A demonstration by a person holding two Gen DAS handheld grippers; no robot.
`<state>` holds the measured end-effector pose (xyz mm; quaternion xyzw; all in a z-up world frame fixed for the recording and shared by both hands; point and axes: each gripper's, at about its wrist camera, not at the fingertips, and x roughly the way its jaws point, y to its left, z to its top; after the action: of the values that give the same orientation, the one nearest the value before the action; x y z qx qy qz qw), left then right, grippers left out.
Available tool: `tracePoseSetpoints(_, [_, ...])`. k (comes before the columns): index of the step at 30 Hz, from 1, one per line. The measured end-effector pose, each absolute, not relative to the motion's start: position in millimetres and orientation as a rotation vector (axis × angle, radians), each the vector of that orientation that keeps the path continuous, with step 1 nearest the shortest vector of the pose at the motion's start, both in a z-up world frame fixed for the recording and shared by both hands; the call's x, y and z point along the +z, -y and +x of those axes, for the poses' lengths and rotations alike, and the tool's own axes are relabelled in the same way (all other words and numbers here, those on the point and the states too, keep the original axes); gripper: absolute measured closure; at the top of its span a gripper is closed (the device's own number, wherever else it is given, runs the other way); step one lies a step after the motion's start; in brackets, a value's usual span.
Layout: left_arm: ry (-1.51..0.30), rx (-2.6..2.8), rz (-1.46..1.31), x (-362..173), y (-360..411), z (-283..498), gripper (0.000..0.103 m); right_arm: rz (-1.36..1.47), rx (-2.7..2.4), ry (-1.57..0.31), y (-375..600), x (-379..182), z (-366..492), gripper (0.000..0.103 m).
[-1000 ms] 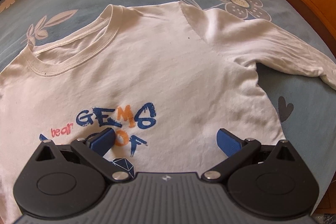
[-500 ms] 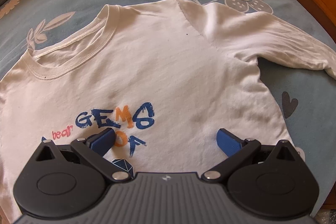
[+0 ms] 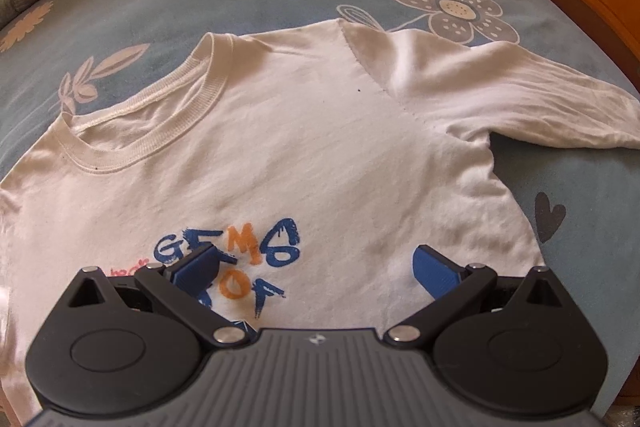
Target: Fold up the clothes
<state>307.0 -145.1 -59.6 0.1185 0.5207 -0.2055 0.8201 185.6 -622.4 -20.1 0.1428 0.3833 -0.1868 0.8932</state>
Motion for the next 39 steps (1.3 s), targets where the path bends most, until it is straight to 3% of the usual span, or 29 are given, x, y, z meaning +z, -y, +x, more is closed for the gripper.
tracePoseSetpoints(4, [-1.101, -0.394, 0.233, -58.9, 135.0, 309.0, 0.001, 0.315, -0.062, -0.79, 547.0, -29.3, 242.6, 0.052])
tracePoseSetpoints(6, [-1.093, -0.378, 0.222, -58.2, 128.7, 309.2, 0.001, 0.309, 0.044, -0.792, 508.2, -35.8, 270.5, 0.043])
tracePoseSetpoints(9, [-1.096, -0.354, 0.203, -59.3, 116.5, 308.1, 0.001, 0.31, 0.177, -0.81, 456.4, -47.5, 305.9, 0.037])
tracePoseSetpoints(14, [-1.095, -0.329, 0.158, -59.8, 93.6, 304.7, 0.001, 0.265, 0.23, -0.898, 403.1, -73.3, 332.1, 0.037])
tracePoseSetpoints(20, [-1.095, -0.296, 0.1, -63.0, 66.7, 298.9, 0.001, 0.22, 0.085, -0.876, 419.8, -67.6, 356.0, 0.037])
tracePoseSetpoints(27, [-1.095, -0.303, 0.041, -64.7, 45.2, 300.6, 0.001, 0.291, 0.161, -0.859, 391.6, -34.9, 309.3, 0.026])
tracePoseSetpoints(33, [-1.102, -0.348, 0.056, -67.1, 40.5, 302.8, 0.001, 0.363, 0.109, -0.913, 387.9, -63.0, 266.8, 0.028])
tracePoseSetpoints(39, [-1.107, -0.388, 0.091, -68.5, 37.3, 305.7, 0.001, 0.433, -0.125, -0.943, 436.5, -48.6, 230.2, 0.026])
